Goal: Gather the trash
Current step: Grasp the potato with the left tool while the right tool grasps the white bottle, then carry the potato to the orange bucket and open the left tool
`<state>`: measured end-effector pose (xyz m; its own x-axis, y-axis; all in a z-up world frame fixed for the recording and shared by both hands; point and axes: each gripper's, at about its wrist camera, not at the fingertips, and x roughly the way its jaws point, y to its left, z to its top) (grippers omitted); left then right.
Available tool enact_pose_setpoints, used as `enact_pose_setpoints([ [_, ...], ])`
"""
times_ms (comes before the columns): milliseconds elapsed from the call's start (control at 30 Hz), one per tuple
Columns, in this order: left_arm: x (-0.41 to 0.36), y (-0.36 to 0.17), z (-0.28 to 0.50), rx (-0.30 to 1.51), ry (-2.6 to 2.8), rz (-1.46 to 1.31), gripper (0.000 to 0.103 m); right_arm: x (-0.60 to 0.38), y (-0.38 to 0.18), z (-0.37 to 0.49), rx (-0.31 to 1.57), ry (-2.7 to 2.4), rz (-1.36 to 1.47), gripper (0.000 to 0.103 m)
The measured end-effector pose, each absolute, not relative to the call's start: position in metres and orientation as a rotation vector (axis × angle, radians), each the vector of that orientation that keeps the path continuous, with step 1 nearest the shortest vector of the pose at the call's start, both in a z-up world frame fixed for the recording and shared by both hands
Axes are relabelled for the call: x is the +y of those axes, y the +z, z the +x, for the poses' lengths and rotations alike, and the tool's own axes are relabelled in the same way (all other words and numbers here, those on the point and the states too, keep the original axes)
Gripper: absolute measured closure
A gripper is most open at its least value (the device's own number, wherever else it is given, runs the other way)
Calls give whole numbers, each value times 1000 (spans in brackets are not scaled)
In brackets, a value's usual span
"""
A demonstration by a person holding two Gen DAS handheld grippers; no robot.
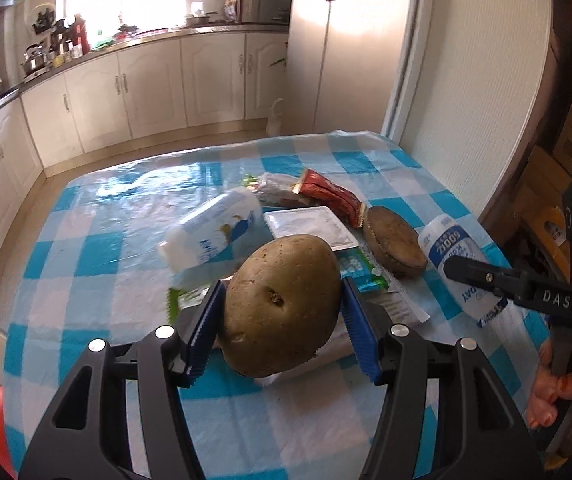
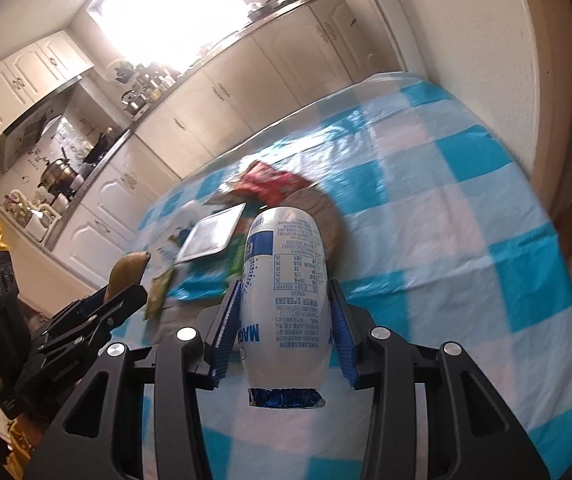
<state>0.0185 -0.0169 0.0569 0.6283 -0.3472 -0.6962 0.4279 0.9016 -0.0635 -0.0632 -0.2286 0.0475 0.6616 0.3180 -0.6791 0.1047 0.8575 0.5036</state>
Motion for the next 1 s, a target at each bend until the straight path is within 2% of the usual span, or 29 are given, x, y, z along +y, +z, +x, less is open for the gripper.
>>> enact_pose_setpoints([
  [533, 96, 87, -16, 730, -246, 11, 44, -120, 72, -56, 918, 350, 470, 59],
  [1000, 255, 78, -63, 740, 116, -90, 44, 51, 103, -31, 1011, 706, 256, 59],
])
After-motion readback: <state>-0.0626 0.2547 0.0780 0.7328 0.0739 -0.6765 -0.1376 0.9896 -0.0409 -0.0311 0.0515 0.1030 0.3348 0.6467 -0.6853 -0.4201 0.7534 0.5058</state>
